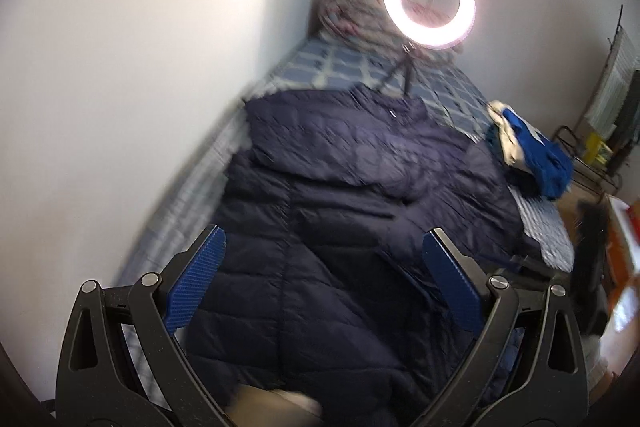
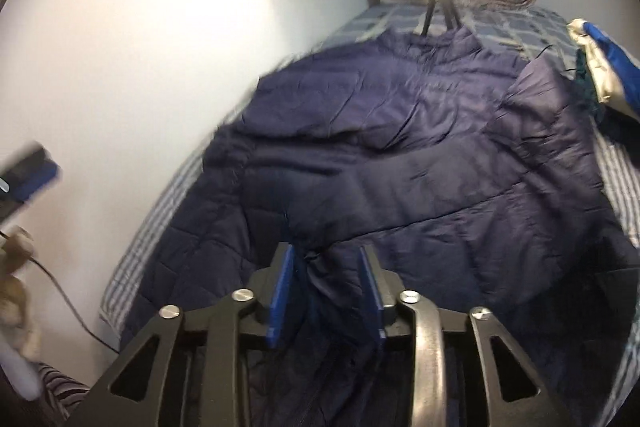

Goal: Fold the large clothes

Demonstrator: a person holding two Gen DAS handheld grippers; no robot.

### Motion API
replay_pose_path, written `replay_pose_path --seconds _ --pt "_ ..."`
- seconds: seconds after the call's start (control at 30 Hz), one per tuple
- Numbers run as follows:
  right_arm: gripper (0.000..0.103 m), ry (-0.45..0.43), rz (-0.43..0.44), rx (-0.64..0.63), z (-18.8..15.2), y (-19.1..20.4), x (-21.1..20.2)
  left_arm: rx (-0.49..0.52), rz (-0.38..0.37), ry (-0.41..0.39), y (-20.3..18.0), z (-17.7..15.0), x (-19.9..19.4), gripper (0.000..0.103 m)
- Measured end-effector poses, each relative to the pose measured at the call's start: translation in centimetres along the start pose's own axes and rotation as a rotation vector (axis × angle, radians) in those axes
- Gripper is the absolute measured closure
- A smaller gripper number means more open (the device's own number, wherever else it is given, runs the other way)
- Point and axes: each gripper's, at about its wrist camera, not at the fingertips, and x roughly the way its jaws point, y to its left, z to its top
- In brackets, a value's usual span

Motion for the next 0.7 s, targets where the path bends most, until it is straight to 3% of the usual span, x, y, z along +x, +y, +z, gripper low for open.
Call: replay_pose_path --seconds 0.13,0.33,0.53,0.7 --pt "0.056 -0.062 -0.047 0.020 -0.3 -1.9 -4.3 -0.080 -0.181 0.180 -0.7 -1.6 3.6 0.003" --pt "0.056 -0.139 -0.113 0.096 -1.5 -5.7 -10.6 -0.202 -0.333 0.400 -3.0 -4.0 9.2 0.011" --pt "0.054 -0.235 -0.096 0.184 -1.5 -8.0 -15.2 -0.300 -0.332 0.502 -5.0 -5.1 14.0 0.011" --pt "0.054 -0.280 -0.115 0.157 -1.0 -7.8 -16.9 -0.289 -0.250 0.526 -6.1 -5.3 17.4 0.032"
